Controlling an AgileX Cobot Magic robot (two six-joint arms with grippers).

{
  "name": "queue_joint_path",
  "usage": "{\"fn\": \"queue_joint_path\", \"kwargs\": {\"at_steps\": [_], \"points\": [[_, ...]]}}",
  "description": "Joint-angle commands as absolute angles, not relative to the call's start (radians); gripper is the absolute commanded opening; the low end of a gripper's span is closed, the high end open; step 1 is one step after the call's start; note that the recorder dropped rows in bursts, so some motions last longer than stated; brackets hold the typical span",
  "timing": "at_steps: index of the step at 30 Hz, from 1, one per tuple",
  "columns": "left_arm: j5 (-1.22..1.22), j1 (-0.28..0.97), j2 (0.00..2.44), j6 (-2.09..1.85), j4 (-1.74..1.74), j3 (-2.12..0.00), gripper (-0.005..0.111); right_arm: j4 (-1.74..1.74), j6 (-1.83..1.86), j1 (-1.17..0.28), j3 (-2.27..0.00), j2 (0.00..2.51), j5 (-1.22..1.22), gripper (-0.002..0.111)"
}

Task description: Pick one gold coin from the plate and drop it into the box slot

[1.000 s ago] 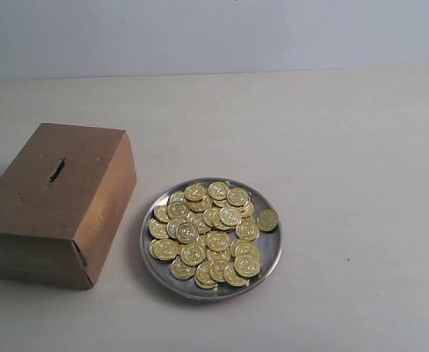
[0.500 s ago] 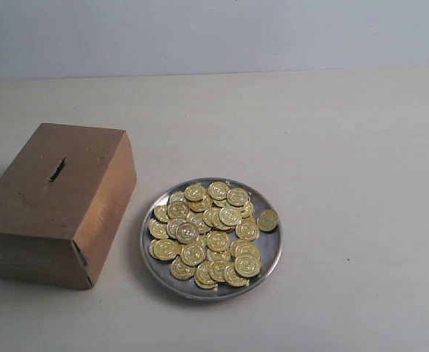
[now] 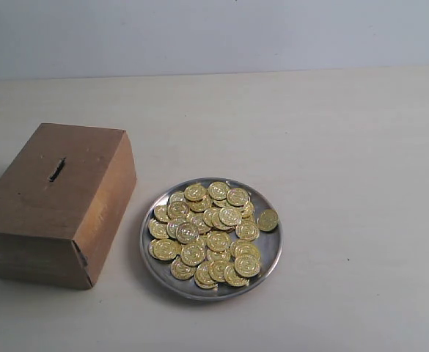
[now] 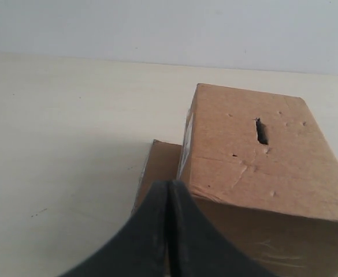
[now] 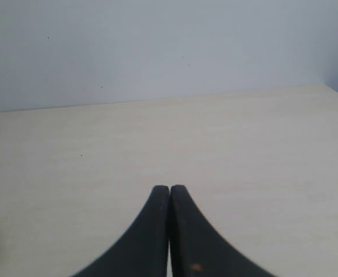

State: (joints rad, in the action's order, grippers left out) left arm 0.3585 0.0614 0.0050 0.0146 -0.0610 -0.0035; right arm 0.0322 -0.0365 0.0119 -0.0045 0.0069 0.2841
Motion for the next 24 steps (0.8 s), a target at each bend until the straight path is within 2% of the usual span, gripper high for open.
{"fn": "queue_joint_path", "kwargs": {"at_steps": [1, 24], "points": [[0.354, 0.068, 0.0, 0.014, -0.058, 0.0, 0.001, 0.028, -0.029, 0.012, 0.0, 0.0, 0.285, 0.0], [0.354, 0.068, 0.0, 0.014, -0.058, 0.0, 0.001, 0.028, -0.031, 0.012, 0.0, 0.0, 0.276, 0.0]]}}
